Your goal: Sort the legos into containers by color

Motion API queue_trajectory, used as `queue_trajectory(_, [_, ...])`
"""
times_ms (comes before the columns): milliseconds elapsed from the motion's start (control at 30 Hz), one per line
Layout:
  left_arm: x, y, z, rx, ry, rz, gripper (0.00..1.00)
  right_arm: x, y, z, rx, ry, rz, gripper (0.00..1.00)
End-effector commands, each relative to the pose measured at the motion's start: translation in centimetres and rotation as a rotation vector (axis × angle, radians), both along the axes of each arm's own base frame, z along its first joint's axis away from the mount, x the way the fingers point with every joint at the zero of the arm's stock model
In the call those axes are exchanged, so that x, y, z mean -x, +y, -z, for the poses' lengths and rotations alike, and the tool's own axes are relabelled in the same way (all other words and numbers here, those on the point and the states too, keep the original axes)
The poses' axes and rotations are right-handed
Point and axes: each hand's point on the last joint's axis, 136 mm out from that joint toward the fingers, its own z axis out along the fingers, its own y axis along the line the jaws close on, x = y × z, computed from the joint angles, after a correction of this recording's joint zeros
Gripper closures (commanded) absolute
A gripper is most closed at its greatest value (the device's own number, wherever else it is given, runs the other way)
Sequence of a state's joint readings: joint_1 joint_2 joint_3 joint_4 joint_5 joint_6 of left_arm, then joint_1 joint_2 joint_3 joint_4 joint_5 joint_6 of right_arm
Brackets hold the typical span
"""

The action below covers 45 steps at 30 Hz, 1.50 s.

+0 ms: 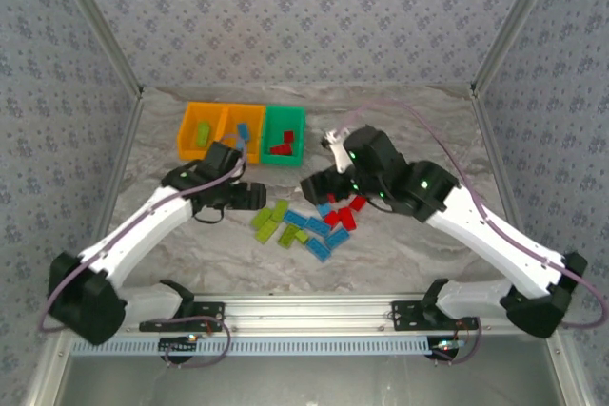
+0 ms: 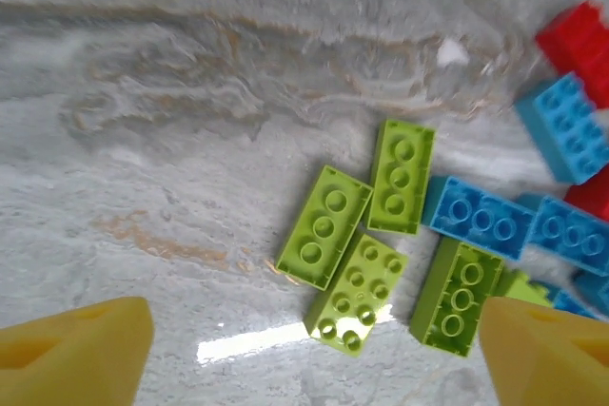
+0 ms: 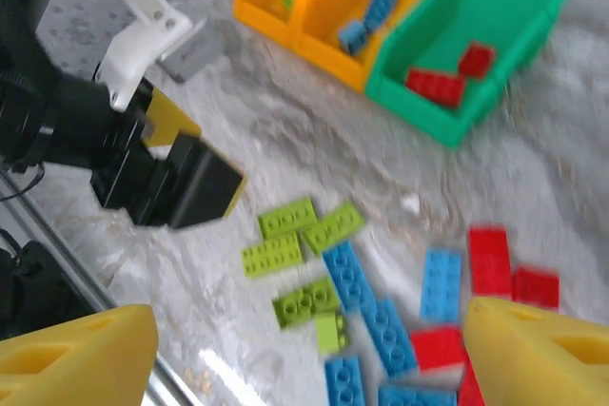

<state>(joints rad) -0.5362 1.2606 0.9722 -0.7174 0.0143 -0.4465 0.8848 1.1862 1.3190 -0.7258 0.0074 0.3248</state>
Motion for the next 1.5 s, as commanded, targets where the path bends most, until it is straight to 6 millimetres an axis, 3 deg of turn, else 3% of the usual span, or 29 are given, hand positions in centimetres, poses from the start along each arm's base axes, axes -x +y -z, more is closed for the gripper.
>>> queue_trajectory(0, [-2.5, -1.5, 1.1, 0.024, -0.01, -0.036, 0.18, 0.3, -2.1, 2.7, 0.014, 0.072, 0.115, 0.11])
queue_trajectory(167, [-3.3, -3.3, 5.6, 0.013, 0.087, 0.024, 0.22, 0.6, -2.9, 3.2, 0.03, 0.089, 0.135, 0.1])
queue_trajectory(333, [-3.2, -3.9, 8.1, 0.02, 0.143, 0.037, 0.24, 0.2, -2.5, 4.0, 0.062, 0.103, 0.14, 0.1])
queue_trajectory(567, [-2.6, -2.1, 11.3, -0.074, 0.203, 0.005, 0.36, 0.1, -1.8, 4.4, 0.075, 0.106, 0.132, 0.09])
queue_trajectory(733, [-2.1, -0.9, 12.2, -0.096, 0.217, -0.027, 0.38, -0.1, -1.7, 4.5, 0.078, 0.101, 0.137, 0.09])
queue_trajectory(1033, [-0.5, 4.2, 12.2, -0.171, 0.194, -0.173, 0.44, -0.2, -0.8, 4.9, 0.104, 0.111, 0.123, 0.08])
queue_trajectory(1167, [-0.1, 4.0, 11.1, -0.116, 0.161, -0.186, 0.29, -0.3, -0.2, 5.0, 0.115, 0.112, 0.109, 0.08])
queue_trajectory(1267, [0.2, 2.7, 11.2, -0.056, 0.19, -0.151, 0.28, -0.4, 0.1, 5.0, 0.126, 0.111, 0.104, 0.08])
queue_trajectory(1367, [0.7, 1.8, 11.8, -0.053, 0.244, -0.117, 0.34, -0.4, 0.3, 5.1, 0.14, 0.106, 0.1, 0.08])
queue_trajectory(1467, [1.2, 2.0, 12.5, -0.081, 0.276, -0.135, 0.51, -0.3, 0.3, 5.1, 0.149, 0.105, 0.104, 0.08])
